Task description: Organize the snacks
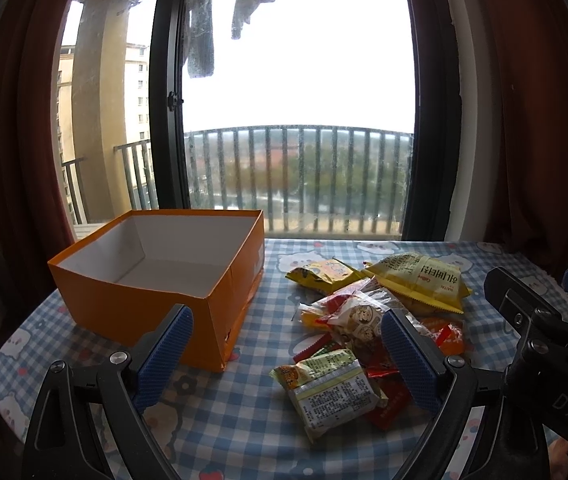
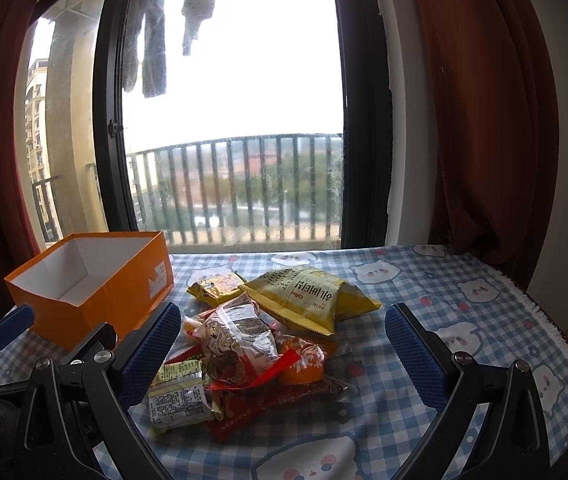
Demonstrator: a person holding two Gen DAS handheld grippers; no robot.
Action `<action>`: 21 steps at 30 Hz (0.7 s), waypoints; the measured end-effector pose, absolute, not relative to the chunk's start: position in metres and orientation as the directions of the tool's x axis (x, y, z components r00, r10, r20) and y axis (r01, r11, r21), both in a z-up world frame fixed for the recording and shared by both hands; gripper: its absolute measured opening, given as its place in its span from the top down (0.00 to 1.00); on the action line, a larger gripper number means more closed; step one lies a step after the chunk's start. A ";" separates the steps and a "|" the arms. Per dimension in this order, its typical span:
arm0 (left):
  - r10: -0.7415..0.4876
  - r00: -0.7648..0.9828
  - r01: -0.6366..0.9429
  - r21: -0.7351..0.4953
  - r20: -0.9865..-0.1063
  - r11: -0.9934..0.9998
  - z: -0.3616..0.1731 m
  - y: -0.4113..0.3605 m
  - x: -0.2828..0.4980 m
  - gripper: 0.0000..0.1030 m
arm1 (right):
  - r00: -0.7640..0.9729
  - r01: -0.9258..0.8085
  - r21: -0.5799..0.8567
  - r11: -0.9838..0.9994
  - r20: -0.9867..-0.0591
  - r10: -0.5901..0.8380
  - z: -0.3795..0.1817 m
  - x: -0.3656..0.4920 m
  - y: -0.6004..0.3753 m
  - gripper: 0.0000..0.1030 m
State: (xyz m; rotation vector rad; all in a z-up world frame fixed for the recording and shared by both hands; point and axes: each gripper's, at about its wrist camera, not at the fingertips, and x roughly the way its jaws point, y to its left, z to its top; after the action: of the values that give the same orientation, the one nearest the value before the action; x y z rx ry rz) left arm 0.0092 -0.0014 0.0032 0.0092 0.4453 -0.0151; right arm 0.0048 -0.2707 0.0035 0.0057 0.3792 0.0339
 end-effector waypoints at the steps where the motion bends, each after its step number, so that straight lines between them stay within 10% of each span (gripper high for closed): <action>1: -0.013 0.902 0.017 0.004 -0.431 1.000 0.003 -0.001 0.009 0.07 | 0.928 -0.034 0.016 0.999 -0.372 0.038 0.003 0.005 -0.271 0.00; 21: -0.029 0.882 0.026 -0.014 -0.470 1.000 -0.008 -0.008 0.025 0.07 | 0.922 -0.037 0.018 0.999 -0.384 0.041 -0.002 0.014 -0.274 0.02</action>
State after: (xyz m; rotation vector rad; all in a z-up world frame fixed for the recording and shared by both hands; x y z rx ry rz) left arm 0.0250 -0.0076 -0.0079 -0.0070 0.4896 -0.0287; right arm 0.0144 -0.2739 -0.0019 0.0109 0.3948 0.0397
